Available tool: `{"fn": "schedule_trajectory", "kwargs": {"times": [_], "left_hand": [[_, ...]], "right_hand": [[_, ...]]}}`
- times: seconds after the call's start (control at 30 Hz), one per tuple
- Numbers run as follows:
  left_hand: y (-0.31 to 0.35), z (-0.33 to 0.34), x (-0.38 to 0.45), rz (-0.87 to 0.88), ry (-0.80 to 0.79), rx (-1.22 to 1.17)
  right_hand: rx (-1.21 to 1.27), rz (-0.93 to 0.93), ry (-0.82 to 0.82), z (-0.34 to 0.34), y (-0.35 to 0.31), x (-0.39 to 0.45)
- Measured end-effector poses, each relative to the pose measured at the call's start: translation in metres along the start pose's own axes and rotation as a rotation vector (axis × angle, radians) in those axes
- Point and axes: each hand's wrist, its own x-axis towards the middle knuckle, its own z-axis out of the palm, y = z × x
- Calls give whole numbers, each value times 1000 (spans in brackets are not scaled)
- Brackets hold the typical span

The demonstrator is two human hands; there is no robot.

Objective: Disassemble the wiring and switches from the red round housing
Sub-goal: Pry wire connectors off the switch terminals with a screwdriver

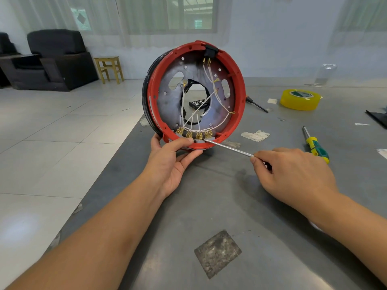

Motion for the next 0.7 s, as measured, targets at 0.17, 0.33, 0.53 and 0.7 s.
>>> {"fn": "schedule_trajectory", "kwargs": {"times": [0.17,0.33,0.53,0.7], "left_hand": [[2,-1,-1,-15,-39,22],[2,-2,-1,-14,-26,27],[2,-4,0,-24,-41,36],[2,-5,1,-28,-54,41]], "right_hand": [[-40,-27,13,-4,4,2],[-40,-33,23,-7,8,3],[-19,-49,-4,-5,6,2],[-10,-44,-24,-3,7,2]]}}
